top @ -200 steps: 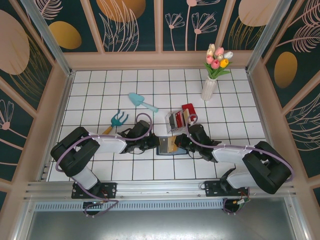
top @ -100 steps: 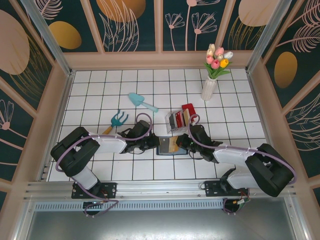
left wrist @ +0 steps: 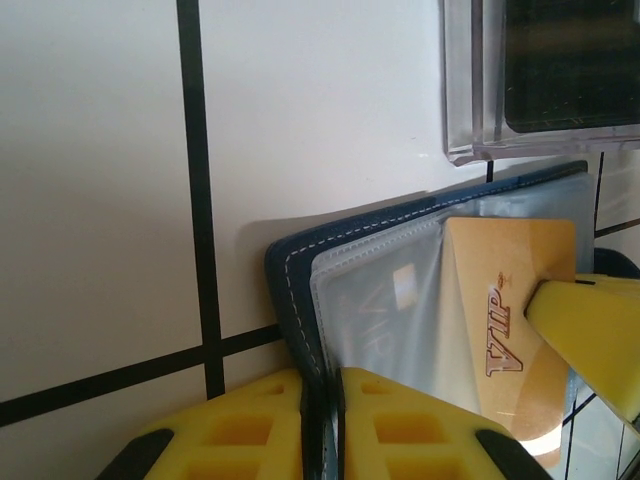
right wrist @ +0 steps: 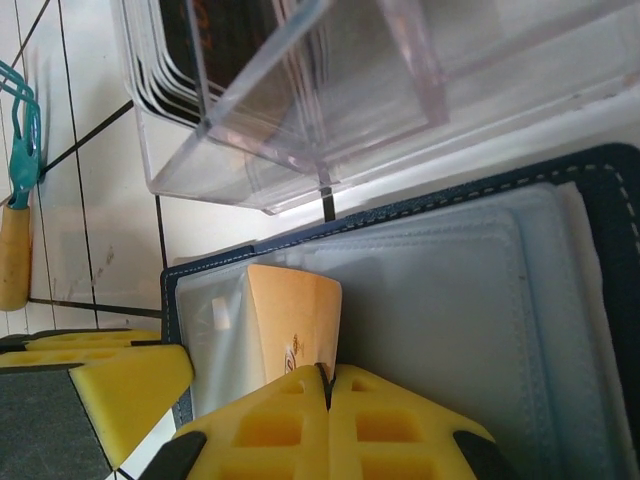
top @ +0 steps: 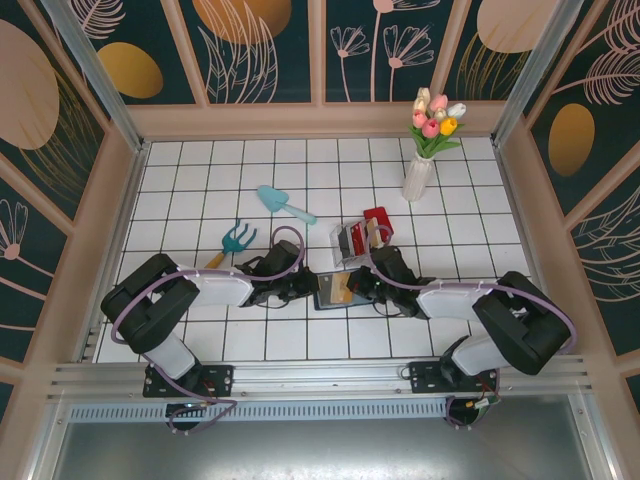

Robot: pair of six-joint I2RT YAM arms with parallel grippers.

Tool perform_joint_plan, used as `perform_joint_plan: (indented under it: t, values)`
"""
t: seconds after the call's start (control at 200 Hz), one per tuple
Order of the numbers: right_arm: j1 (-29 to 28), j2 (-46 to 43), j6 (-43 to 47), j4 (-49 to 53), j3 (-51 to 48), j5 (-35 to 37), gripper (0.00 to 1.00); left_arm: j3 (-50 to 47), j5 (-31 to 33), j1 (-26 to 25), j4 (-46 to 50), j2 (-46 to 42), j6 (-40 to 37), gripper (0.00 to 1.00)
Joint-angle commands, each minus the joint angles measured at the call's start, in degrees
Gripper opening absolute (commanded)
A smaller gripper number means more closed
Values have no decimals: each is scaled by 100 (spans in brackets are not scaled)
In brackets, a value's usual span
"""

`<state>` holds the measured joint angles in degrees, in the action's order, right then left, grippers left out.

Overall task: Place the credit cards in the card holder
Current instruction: Insert the credit card into the card slot.

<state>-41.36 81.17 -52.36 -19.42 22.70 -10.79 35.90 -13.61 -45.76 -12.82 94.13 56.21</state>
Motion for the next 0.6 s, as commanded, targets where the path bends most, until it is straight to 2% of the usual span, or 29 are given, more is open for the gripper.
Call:
perform_joint_plan:
  t: [0.0, 0.285, 0.595]
  values:
    - [-154, 194, 439, 816, 216, -287, 0, -26, 55, -45, 552, 167, -85, 16]
    - [156, -243, 753, 1324, 118, -364, 0, -56, 96, -43, 535, 167, -65, 16]
    - [305, -234, 808, 1100, -20, -737, 0, -50, 94, -47, 539, 185, -79, 15]
